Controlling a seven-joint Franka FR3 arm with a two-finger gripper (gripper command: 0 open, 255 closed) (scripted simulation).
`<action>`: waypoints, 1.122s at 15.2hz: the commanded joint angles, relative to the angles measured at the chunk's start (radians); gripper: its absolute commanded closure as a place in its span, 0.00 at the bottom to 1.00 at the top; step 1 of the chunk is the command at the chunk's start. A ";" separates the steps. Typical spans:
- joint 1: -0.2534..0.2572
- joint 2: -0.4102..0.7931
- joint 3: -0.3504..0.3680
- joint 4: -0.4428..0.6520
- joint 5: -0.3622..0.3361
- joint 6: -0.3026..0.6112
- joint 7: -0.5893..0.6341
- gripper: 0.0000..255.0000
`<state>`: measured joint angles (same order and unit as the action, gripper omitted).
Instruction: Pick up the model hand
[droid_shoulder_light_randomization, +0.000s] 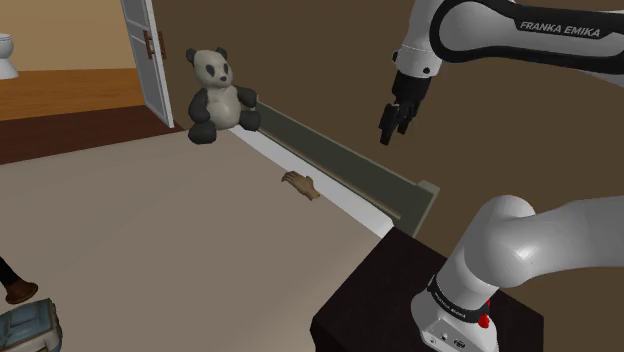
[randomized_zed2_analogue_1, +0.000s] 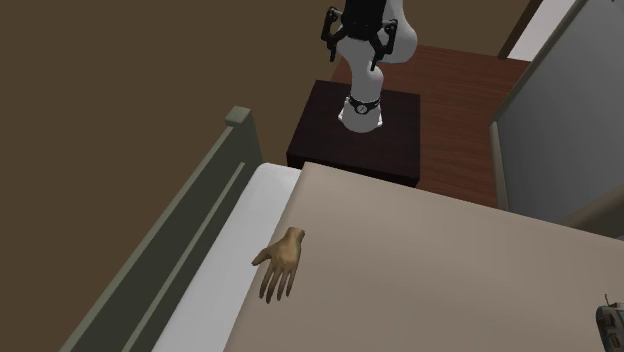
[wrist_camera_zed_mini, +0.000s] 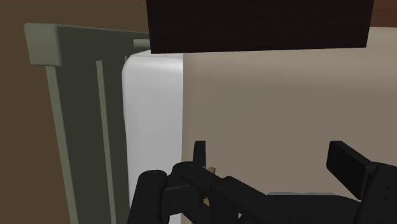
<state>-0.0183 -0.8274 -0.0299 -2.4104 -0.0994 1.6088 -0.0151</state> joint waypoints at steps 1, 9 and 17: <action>0.000 0.000 0.000 0.000 0.000 0.000 0.000 0.00; -0.011 0.196 -0.047 -0.088 -0.011 0.296 -0.001 0.00; -0.014 0.473 -0.092 -0.081 -0.001 0.576 -0.013 0.00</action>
<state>-0.0331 -0.3844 -0.1182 -2.4880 -0.1031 2.1485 -0.0280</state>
